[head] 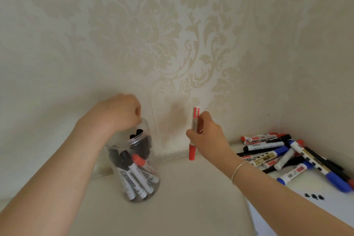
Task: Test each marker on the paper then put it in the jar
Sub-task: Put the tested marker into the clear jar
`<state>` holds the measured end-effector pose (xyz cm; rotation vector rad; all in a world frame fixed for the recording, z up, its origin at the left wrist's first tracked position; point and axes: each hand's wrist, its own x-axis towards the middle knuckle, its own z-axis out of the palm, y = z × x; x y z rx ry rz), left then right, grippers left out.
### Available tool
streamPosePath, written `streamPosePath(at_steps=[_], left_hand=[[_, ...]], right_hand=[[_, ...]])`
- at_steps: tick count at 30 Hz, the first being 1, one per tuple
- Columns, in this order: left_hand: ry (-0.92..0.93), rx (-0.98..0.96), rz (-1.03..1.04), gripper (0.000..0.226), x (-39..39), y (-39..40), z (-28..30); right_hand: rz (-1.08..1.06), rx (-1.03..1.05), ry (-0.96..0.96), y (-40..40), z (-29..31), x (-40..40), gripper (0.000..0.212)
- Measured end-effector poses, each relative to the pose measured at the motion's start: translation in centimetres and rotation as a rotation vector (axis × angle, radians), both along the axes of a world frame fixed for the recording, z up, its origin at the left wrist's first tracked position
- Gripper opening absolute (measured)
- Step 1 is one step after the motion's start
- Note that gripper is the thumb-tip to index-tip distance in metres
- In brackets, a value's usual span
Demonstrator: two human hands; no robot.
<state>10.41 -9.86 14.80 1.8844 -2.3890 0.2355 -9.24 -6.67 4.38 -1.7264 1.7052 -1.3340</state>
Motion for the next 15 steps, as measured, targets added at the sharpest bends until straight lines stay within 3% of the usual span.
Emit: streamPosePath(at_steps=[2, 3, 5, 7, 11, 15], left_hand=[[0.224, -0.304, -0.166, 0.015, -1.7, 1.7, 0.0], [0.371, -0.333, -0.277, 0.017, -2.9, 2.7, -0.2], [0.550, -0.145, -0.406, 0.039, -5.2, 4.3, -1.0], [0.507, 0.089, -0.405, 0.059, -6.9, 4.4, -2.6], [0.550, 0.279, -0.511, 0.026, -8.3, 3.3, -5.1], [0.738, 0.392, -0.609, 0.038, -8.9, 3.4, -5.7]], right_hand=[[-0.041, -0.062, -0.221, 0.4, 1.3, -0.1, 0.016], [-0.048, -0.096, -0.353, 0.6, 2.0, -0.2, 0.015], [-0.050, -0.138, -0.587, 0.9, 3.2, -0.3, 0.015], [-0.095, -0.171, -0.669, 1.1, 4.0, -0.5, 0.013], [-0.071, -0.103, -0.714, 1.7, 4.6, -1.8, 0.015], [0.266, 0.144, -0.687, 2.8, 5.0, -3.2, 0.032]])
